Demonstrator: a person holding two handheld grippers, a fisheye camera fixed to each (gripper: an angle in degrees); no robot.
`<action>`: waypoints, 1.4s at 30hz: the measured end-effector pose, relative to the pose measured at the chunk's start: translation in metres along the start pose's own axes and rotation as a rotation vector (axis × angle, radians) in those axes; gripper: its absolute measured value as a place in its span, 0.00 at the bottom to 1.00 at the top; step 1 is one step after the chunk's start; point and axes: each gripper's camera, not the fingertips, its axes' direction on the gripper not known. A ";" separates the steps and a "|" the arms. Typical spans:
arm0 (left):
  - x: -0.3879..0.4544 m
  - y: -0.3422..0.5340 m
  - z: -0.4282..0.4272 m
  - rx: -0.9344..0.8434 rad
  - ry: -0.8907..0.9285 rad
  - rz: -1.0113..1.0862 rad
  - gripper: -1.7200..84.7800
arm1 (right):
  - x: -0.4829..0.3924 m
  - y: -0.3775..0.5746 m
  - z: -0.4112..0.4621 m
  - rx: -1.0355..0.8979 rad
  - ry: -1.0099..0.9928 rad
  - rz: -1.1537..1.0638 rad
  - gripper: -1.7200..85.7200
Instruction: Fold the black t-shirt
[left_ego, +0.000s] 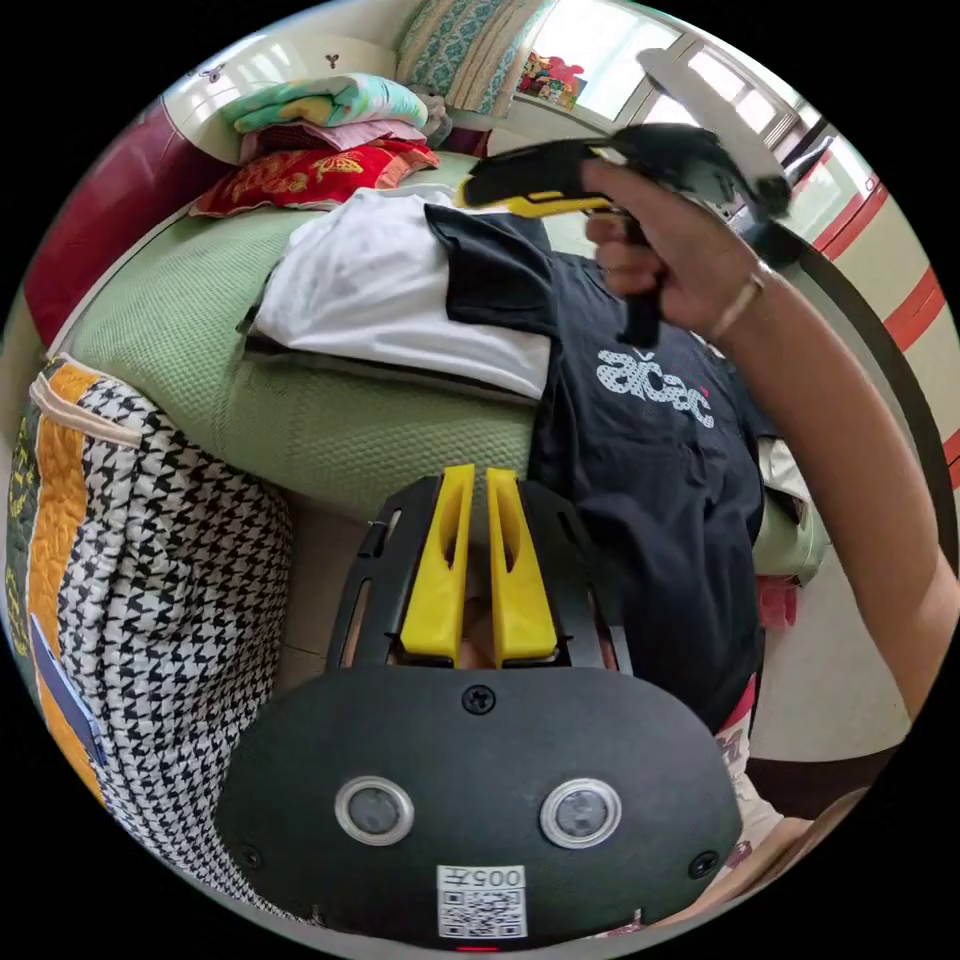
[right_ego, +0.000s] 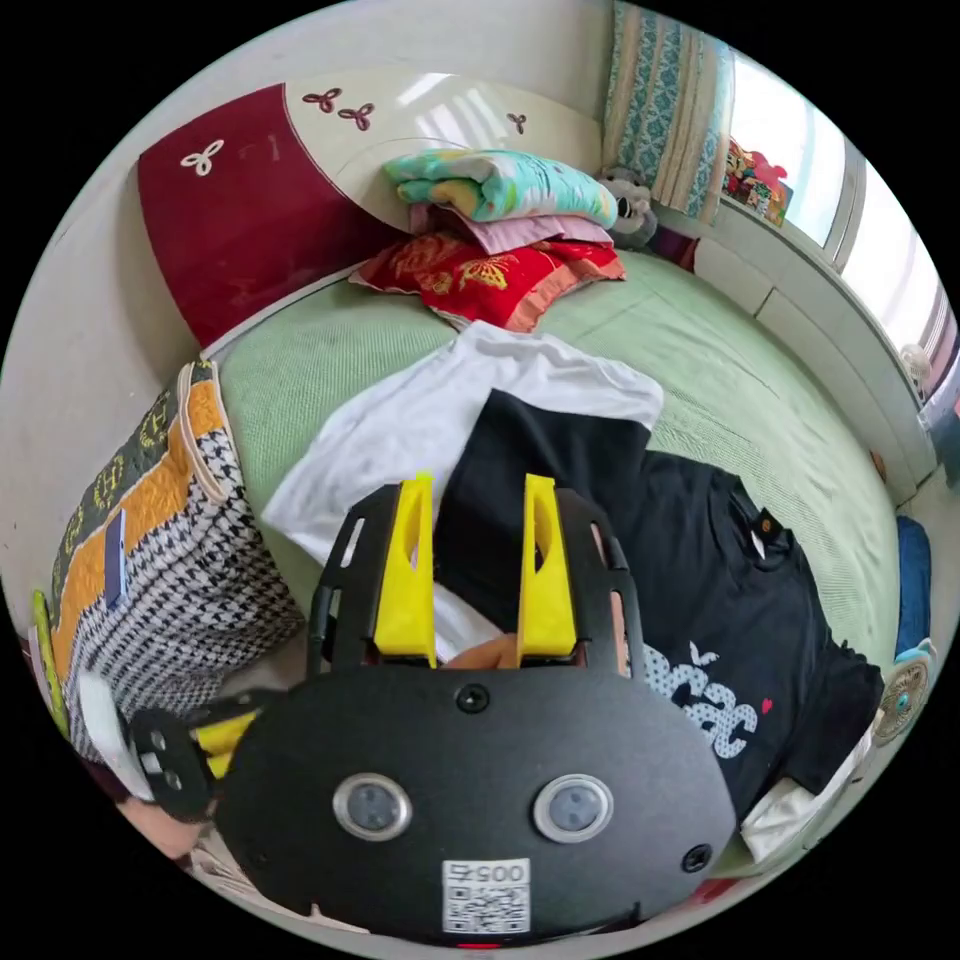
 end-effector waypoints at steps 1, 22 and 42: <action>-0.002 0.003 0.001 -0.005 0.008 -0.007 0.07 | 0.001 -0.008 0.010 -0.011 -0.002 0.029 0.15; 0.065 -0.011 -0.003 0.023 0.029 0.117 0.05 | 0.234 0.123 -0.045 0.105 -0.122 0.559 0.01; 0.181 -0.077 0.094 -0.067 -0.075 0.221 0.11 | 0.291 0.310 0.009 -0.108 -0.165 0.538 0.09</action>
